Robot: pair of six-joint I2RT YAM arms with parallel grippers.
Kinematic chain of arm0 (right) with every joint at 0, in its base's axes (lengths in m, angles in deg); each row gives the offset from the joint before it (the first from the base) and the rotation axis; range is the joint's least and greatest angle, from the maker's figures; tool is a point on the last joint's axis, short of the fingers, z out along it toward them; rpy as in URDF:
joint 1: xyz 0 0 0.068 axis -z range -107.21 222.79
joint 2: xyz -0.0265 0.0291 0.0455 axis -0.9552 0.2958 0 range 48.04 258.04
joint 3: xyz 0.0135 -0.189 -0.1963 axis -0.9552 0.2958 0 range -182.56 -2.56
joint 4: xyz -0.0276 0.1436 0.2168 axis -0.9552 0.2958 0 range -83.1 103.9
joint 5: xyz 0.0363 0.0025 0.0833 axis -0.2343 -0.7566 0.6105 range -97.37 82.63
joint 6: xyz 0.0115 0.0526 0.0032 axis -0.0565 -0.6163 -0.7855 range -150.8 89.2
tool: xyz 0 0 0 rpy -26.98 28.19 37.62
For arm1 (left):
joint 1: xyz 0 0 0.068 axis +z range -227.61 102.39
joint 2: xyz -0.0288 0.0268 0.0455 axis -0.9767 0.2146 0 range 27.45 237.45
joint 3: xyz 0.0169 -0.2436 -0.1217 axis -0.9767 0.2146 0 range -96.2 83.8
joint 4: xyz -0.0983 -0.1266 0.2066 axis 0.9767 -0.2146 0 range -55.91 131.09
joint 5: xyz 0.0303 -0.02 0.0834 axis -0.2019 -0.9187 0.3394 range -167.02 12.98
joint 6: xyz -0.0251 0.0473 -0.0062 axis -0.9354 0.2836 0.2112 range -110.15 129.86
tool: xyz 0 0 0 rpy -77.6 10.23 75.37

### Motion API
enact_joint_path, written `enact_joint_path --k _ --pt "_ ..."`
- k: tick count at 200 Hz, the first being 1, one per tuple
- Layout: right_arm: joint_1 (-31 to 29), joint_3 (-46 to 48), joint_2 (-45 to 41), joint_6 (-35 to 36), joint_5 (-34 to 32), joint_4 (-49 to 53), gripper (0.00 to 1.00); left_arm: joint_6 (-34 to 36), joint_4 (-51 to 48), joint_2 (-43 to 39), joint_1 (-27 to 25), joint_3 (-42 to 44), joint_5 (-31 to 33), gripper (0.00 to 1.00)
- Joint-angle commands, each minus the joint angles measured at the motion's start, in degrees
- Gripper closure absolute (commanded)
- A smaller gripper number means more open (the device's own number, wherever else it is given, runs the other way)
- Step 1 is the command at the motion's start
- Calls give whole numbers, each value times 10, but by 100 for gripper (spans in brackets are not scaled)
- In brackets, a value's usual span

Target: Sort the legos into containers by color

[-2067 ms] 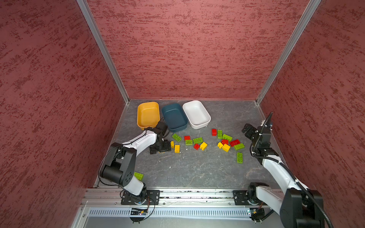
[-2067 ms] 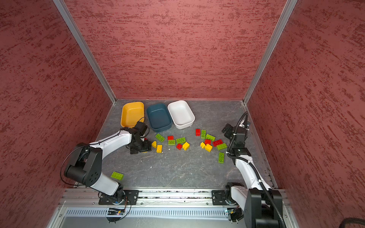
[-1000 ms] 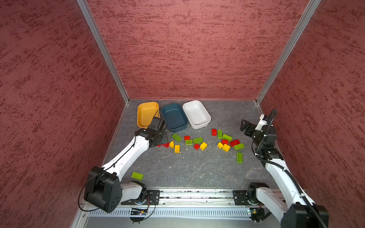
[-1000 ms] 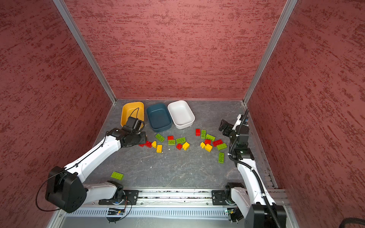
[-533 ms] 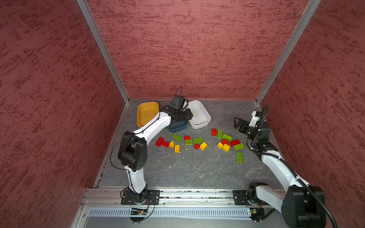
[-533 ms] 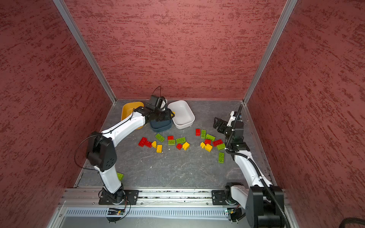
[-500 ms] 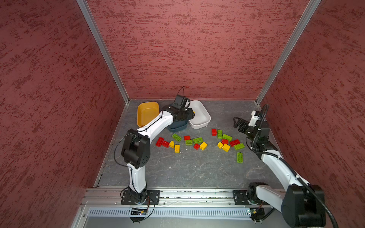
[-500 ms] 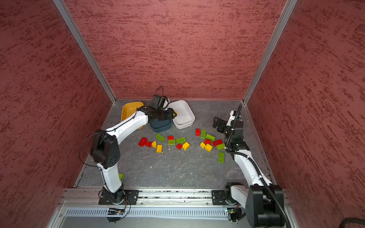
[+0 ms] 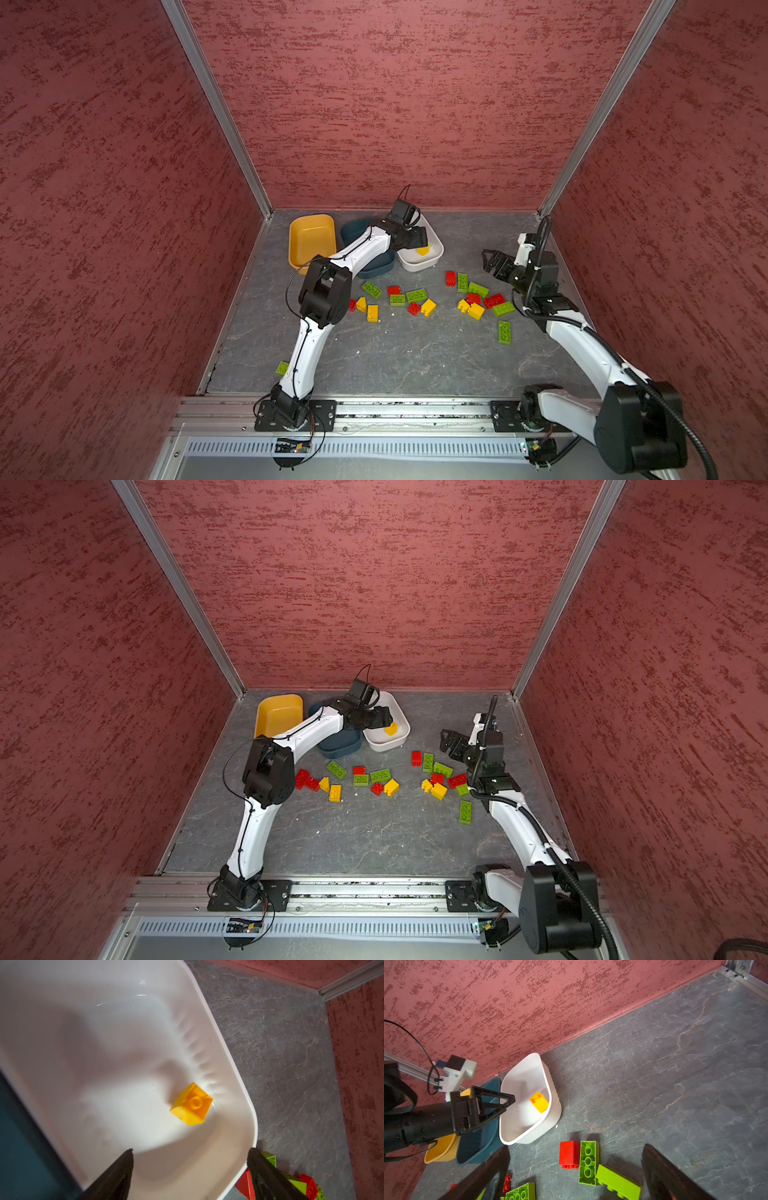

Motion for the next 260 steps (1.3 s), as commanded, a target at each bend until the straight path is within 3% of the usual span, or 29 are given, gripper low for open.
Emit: enact_joint_path --k 1,41,70,138,181,202,219,241,260 --pt "-11 -27 7 6 -6 2 1 34 -7 -92 -2 56 54 8" --pt "-40 -46 37 22 1 -17 1 34 -4 -221 5 207 121 0" --pt "-71 -63 69 40 -1 -31 1 22 -34 -299 16 287 174 1" --pt "-101 -86 146 28 -26 -117 1 -53 -131 -473 94 462 189 1" --pt "-104 -115 173 31 -33 -118 1 -133 -234 -547 126 521 234 0" --pt "-106 -107 173 34 -34 -133 1 -166 -257 -582 164 558 202 0" --pt "-115 -113 191 80 19 -116 1 -188 -287 -608 197 574 184 1" --pt "-152 -109 197 140 -6 -107 1 -214 -346 -632 234 578 183 1" --pt "-167 -109 212 145 -13 -119 1 -256 -396 -646 263 586 187 1"
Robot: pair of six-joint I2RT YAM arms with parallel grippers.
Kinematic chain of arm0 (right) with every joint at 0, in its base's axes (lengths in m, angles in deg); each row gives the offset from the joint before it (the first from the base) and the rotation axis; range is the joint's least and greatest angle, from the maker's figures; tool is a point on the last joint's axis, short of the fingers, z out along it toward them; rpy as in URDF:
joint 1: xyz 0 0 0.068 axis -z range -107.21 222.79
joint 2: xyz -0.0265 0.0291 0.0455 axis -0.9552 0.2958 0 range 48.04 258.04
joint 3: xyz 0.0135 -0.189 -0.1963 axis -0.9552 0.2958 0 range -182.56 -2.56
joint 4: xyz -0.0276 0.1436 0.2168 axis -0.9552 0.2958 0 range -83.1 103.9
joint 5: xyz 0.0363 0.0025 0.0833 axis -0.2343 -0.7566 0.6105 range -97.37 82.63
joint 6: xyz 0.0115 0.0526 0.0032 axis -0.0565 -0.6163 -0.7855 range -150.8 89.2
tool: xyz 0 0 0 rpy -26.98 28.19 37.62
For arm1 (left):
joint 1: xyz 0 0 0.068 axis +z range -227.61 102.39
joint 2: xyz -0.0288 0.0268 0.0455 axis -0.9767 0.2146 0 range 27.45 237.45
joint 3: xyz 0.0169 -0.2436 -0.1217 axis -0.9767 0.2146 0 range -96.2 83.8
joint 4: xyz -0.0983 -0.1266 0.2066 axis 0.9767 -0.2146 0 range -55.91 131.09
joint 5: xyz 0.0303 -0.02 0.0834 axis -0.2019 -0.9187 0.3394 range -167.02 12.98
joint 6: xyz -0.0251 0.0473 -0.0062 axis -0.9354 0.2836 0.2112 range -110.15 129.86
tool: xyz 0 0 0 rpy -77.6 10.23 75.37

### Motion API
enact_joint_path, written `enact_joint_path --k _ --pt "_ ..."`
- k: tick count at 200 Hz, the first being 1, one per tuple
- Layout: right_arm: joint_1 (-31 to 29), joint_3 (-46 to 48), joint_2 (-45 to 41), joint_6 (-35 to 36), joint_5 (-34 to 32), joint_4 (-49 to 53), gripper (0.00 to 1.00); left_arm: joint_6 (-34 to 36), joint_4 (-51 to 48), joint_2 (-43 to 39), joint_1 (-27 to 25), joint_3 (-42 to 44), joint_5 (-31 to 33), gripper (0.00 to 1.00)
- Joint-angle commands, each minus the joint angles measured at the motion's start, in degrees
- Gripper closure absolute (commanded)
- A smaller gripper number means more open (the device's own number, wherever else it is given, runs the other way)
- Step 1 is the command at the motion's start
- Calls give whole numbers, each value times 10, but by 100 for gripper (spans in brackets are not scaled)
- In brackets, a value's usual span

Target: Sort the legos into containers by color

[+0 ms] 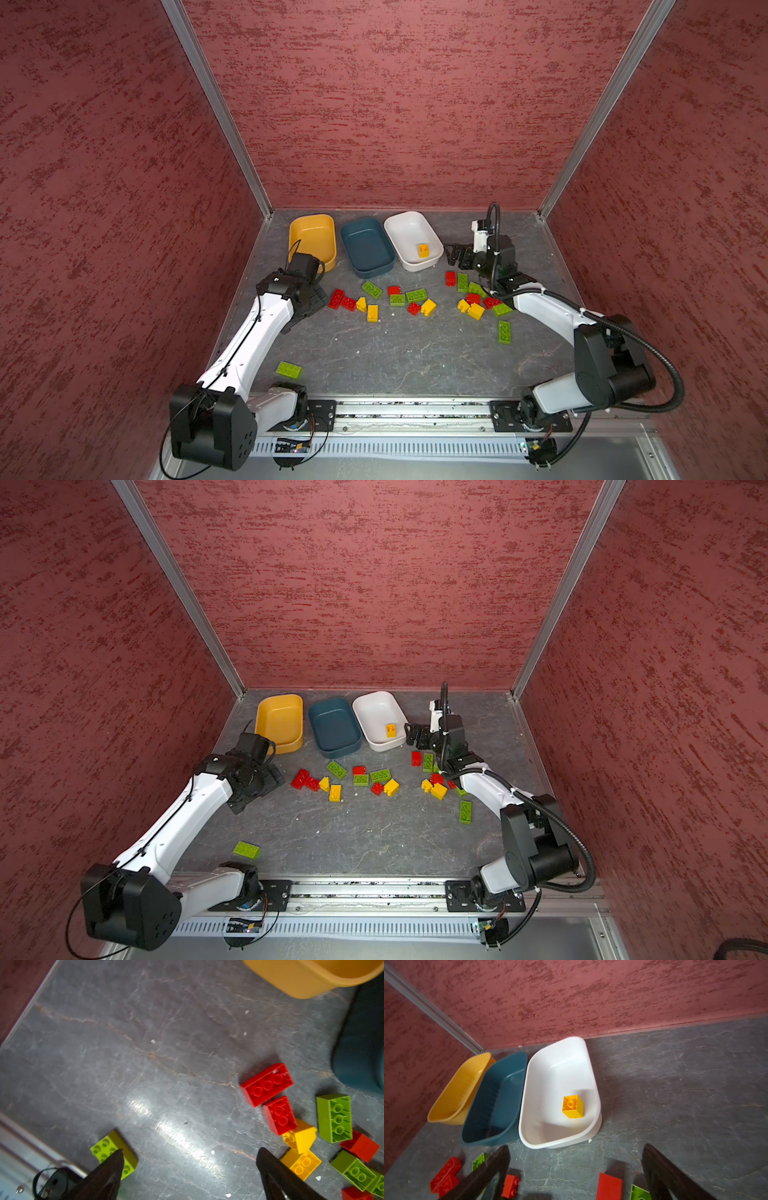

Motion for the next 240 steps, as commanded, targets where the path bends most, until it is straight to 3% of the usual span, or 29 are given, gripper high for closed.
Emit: enact_joint_path --k 1,36,68,129,167,206,240 --pt "-23 -10 16 46 -5 -16 1 -69 -89 -22 31 9 -2 1" --pt "-38 -13 48 19 4 -67 1 -171 -119 -35 84 68 -60 0" --pt "-45 -16 67 7 6 -95 1 -191 -106 -10 149 107 -125 1" --pt "-45 -13 67 62 -24 -75 1 -224 15 1 145 196 -223 0" --pt "-45 -1 63 55 -25 -88 1 -202 62 47 101 165 -181 1" --pt "-45 8 52 54 -37 -81 1 -197 142 86 85 169 -207 0" --pt "-45 15 47 50 -37 -81 1 -218 47 71 59 136 -122 0"
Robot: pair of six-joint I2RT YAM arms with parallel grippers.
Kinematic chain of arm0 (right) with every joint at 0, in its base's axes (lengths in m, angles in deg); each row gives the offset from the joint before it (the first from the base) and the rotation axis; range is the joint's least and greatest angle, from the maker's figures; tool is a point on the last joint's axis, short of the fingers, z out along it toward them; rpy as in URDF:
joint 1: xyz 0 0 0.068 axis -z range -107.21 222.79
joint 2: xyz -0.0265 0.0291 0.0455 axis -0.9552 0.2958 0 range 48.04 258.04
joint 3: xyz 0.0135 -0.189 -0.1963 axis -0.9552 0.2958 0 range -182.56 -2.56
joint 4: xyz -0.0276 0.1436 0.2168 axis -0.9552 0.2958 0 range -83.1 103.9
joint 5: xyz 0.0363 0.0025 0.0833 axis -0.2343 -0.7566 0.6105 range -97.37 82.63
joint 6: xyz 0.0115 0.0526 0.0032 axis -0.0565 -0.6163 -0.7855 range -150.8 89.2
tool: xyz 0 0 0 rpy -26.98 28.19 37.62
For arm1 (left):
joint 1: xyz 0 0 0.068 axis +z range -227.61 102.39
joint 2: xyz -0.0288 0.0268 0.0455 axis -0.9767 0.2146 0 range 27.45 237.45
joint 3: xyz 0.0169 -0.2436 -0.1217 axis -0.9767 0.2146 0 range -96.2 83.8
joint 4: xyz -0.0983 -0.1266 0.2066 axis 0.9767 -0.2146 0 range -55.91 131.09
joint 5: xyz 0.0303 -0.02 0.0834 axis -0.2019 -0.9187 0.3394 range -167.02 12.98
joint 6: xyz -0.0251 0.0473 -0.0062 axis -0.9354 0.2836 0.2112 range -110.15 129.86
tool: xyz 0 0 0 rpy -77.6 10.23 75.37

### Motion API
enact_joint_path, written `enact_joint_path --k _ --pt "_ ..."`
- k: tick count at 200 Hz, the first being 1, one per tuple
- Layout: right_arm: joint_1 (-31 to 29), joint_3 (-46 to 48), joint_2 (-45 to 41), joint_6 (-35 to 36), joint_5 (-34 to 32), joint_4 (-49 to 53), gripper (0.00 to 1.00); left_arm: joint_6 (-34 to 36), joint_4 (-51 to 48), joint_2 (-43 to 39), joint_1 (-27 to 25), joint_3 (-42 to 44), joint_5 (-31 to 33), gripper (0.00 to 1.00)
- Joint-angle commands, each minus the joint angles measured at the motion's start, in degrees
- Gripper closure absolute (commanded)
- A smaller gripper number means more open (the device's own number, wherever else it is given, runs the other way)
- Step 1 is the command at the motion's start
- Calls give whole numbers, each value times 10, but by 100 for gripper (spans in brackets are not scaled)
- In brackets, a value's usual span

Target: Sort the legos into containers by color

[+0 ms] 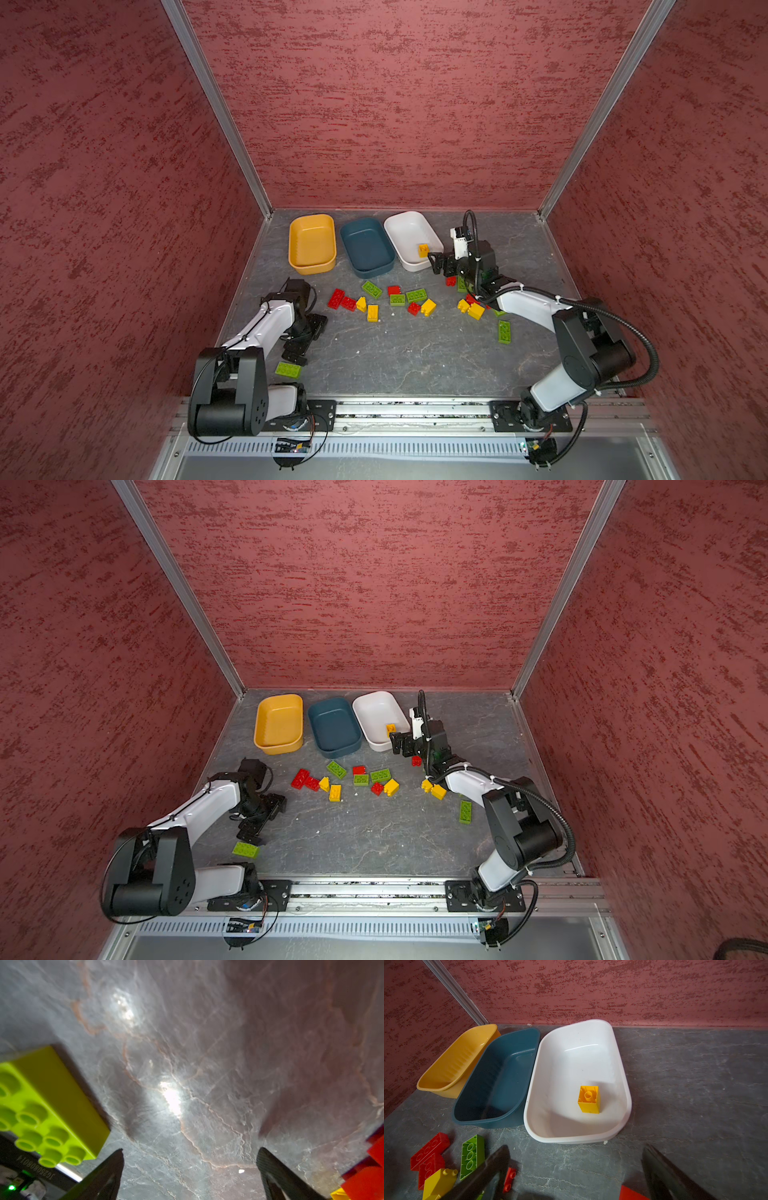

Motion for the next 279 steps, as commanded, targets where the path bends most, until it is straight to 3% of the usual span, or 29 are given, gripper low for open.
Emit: enact_joint_path --k 1,38,75,111,149,184,208,256,279 --pt "-4 10 -16 5 -14 -17 1 -12 -50 -19 -10 -27 58 0" --pt "-4 8 -15 1 -12 -13 1 27 -51 -66 40 -1 29 0" --pt "-3 11 -16 1 -12 -13 1 95 -55 -69 56 -19 14 0" --pt "-5 14 -16 0 -14 -12 1 83 -130 -46 88 -29 79 0" --pt "-4 20 -16 -2 -16 -12 1 90 -65 -35 105 15 34 0" --pt "-4 20 -20 -1 -23 -6 1 88 -37 -6 105 26 40 22" --pt "-4 23 -24 1 -30 -3 1 80 -37 -13 106 39 61 32" --pt "-5 24 -24 -8 -32 -4 1 82 4 -17 98 60 25 56" --pt "-4 25 -28 -10 -36 -3 1 88 8 -12 90 57 28 62"
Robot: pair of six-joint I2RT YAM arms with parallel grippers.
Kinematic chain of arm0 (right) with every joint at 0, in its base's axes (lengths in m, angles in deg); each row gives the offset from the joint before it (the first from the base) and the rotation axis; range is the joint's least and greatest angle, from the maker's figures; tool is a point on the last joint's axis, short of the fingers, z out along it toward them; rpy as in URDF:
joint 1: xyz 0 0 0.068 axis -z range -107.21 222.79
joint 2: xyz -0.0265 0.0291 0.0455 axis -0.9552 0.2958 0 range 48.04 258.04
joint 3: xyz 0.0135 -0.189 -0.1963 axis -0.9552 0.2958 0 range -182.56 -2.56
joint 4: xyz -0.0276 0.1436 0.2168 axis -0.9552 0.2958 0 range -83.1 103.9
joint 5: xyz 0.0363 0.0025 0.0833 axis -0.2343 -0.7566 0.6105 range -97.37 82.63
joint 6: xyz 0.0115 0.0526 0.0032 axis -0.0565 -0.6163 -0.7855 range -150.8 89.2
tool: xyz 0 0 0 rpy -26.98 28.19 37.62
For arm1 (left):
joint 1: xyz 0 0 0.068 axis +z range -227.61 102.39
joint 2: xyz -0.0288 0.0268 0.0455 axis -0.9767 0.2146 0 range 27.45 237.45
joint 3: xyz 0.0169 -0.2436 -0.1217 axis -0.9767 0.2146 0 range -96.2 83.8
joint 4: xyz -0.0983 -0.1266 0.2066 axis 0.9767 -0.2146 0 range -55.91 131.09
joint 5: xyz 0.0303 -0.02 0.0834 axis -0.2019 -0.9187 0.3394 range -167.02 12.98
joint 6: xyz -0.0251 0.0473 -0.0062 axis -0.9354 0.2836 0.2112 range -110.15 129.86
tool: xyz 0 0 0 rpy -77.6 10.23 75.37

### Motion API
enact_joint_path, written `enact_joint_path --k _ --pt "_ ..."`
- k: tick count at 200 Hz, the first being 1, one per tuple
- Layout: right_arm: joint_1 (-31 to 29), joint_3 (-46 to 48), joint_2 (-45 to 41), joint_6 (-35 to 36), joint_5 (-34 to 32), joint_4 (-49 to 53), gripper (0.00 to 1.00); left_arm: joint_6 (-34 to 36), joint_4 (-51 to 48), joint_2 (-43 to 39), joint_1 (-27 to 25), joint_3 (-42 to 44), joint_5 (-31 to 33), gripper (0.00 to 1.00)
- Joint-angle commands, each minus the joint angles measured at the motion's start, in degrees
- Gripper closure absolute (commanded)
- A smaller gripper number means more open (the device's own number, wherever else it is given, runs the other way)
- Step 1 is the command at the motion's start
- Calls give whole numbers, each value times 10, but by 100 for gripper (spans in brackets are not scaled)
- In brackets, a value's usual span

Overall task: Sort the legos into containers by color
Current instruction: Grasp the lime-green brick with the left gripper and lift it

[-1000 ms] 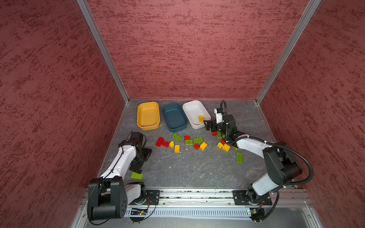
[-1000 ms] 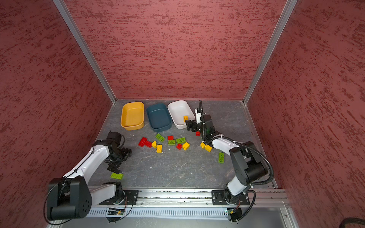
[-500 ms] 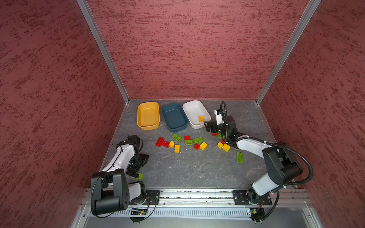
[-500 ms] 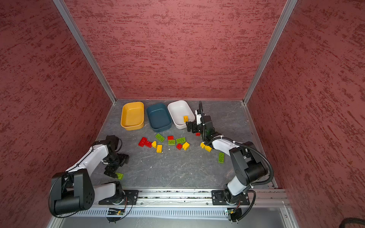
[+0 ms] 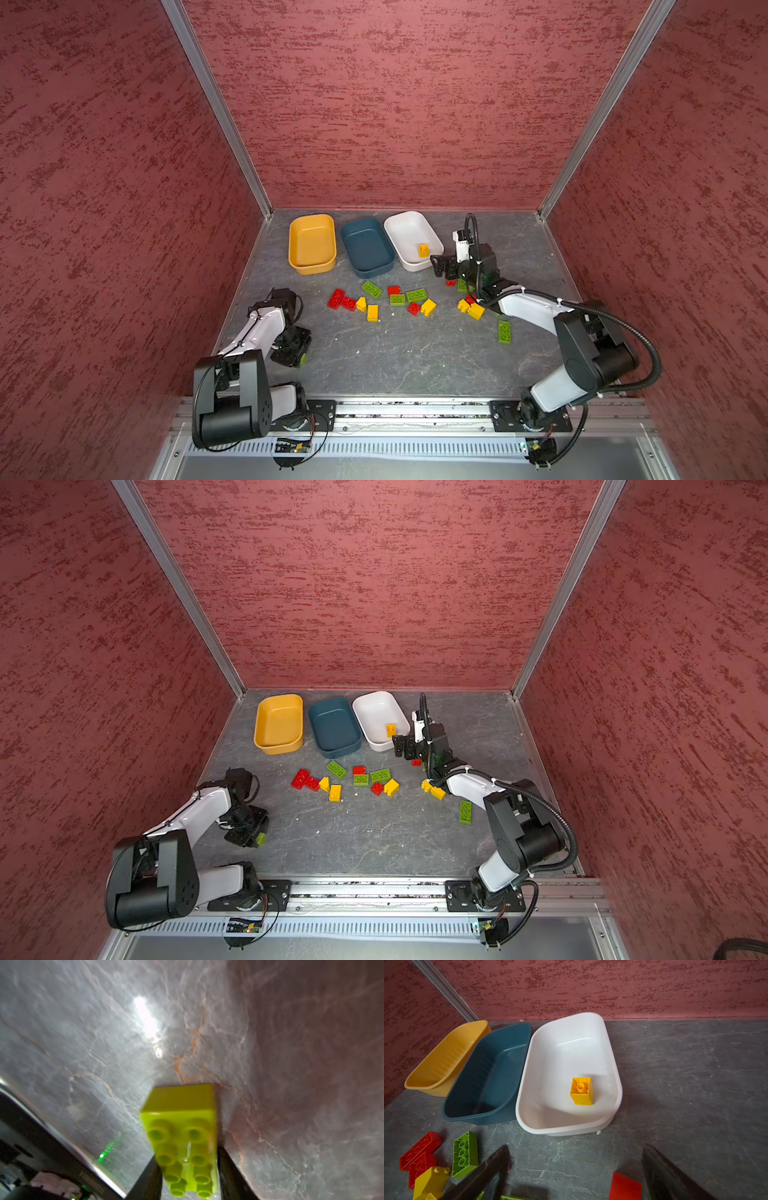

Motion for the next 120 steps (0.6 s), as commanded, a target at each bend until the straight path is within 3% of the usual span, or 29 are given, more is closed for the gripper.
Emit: enact_joint_path --k 1,27,53,75,120 --pt "-4 6 -19 -5 -18 -4 1 6 22 8 -8 10 0 62" --pt "-4 7 -26 -5 -21 1 1 16 21 13 -24 -10 9 71" --pt "-4 7 -41 1 -19 27 1 12 22 2 -73 -51 41 77" --pt "-4 23 -66 18 -7 45 1 0 35 -27 -125 -89 81 77" --pt "-5 56 -123 -7 -25 73 1 41 111 -21 -193 -172 80 77"
